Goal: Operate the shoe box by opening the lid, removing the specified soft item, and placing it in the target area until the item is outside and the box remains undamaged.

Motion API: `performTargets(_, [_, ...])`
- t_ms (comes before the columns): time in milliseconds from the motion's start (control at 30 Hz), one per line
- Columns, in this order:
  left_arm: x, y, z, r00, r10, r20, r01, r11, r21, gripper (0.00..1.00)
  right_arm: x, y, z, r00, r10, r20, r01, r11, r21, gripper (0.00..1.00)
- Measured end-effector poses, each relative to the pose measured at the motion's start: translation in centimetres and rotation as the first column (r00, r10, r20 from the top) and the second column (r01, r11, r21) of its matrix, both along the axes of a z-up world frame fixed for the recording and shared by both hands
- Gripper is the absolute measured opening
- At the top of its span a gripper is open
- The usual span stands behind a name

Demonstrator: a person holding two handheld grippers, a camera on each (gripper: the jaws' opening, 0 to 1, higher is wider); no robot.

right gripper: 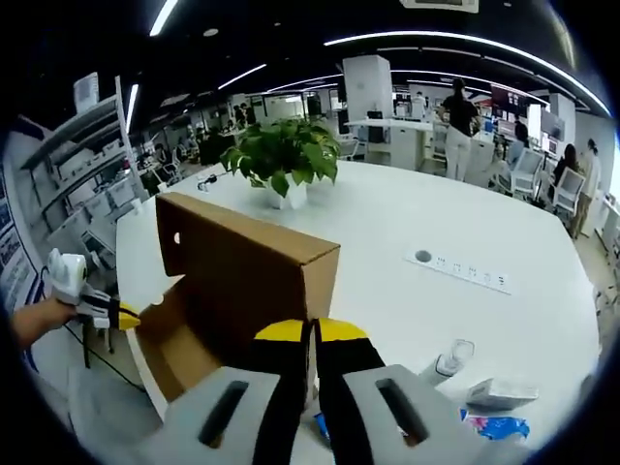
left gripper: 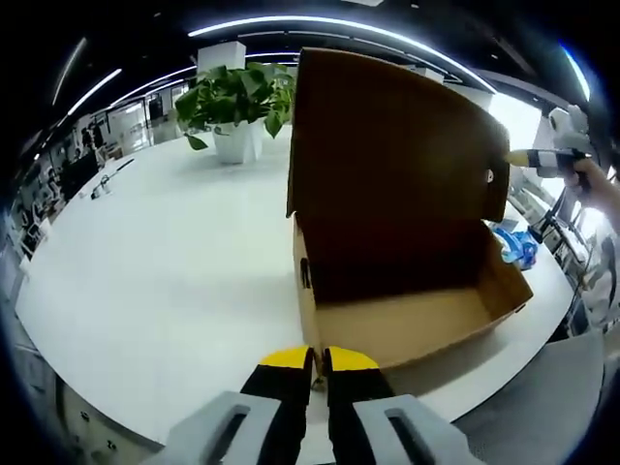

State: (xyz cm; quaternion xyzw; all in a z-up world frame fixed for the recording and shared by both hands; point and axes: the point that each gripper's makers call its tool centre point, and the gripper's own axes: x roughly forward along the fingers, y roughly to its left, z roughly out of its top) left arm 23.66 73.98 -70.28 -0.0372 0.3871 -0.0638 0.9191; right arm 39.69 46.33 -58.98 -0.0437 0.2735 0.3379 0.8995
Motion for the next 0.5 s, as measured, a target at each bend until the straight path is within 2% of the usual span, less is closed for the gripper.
performTargets(333, [0.0,0.0,0.0,1.000,-0.001,0.005,0.001,1.000,-0.005,0.05,-2.2,-0.2,-0.1,1.000,-0.004,0.015,0.004,1.000,0.015,0.02])
performTargets(500, [-0.1,0.0,0.1,1.000,-0.007,0.005,0.008,1.000,-0.010,0.05,-3.3,-0.3,-0.3,0.999,0.006,0.051,-0.007,1.000,0.027,0.02])
